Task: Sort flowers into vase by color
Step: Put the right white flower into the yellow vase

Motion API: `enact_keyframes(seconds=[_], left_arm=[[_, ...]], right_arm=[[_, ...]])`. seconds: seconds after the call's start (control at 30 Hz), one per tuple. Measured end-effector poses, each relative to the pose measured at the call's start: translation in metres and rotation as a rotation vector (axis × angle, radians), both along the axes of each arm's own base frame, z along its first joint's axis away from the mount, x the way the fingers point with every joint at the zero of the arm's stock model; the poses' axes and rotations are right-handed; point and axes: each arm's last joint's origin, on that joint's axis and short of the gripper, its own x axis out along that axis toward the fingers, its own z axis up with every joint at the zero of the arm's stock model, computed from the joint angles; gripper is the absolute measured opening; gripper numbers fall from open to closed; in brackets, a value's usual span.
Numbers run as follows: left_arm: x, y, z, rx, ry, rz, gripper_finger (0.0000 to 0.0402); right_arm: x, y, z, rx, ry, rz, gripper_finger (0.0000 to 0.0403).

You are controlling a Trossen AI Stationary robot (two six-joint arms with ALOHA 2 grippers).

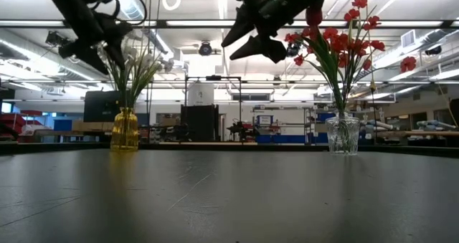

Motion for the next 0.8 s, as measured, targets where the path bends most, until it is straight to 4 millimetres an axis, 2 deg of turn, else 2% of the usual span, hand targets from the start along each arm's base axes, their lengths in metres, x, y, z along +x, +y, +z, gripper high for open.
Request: enact_keyframes(seconds=[0.13, 0.37, 0.8], left_arm=[[-0.004, -0.009, 0.012, -0.026, 0.063, 0.001, 0.0266], [-0.005, -0.020, 0.006, -0.145, 0.082, 0.055, 0.0265], [0.016, -0.048, 0.000, -0.269, -0.020, 0.045, 0.0265]], right_arm=[[0.000, 0.012, -0.004, 0.005, 0.046, 0.029, 0.0180], [-0.002, 0.029, -0.010, 0.003, 0.138, 0.054, 0.0180], [-0.003, 0.083, -0.015, -0.045, 0.213, 0.168, 0.0180]])
